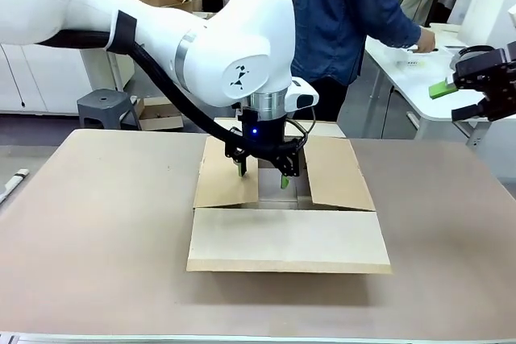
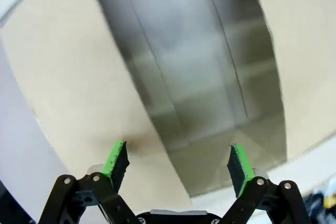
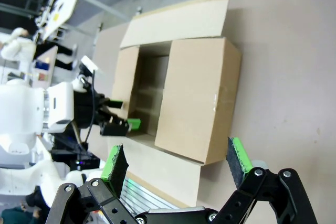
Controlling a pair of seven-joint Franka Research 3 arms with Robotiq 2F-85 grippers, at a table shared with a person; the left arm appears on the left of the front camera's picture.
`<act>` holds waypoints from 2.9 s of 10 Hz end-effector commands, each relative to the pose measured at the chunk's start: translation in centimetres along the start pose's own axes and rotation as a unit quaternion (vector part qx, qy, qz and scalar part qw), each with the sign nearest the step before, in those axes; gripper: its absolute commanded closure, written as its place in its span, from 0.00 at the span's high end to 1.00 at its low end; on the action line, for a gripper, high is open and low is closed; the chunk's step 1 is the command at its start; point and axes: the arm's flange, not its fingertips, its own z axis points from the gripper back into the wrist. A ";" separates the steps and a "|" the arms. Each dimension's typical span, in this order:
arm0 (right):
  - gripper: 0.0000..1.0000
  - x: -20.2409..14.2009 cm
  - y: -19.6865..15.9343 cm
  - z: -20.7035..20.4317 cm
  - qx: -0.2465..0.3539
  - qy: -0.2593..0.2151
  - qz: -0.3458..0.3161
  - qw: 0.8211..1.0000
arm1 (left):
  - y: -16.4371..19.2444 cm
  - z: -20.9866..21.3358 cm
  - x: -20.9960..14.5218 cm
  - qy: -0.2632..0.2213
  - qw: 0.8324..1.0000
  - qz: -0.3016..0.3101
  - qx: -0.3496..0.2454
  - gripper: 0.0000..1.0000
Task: Pack the gift set into the box.
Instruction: Place both hands on the side flaps of the Package Box and spread them outward.
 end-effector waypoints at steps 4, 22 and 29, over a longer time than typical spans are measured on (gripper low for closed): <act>1.00 0.3 -0.1 0.1 0.013 -0.002 0.010 1.000 | -3.9 -2.0 2.7 -0.142 0.956 0.179 0.184 1.00; 1.00 0.3 -0.1 0.1 0.013 -0.002 0.010 1.000 | 0.8 1.8 2.9 0.033 0.926 0.161 0.340 1.00; 1.00 0.3 -0.1 0.1 0.013 -0.002 0.010 1.000 | 11.4 3.6 -1.2 0.021 0.963 0.187 0.191 1.00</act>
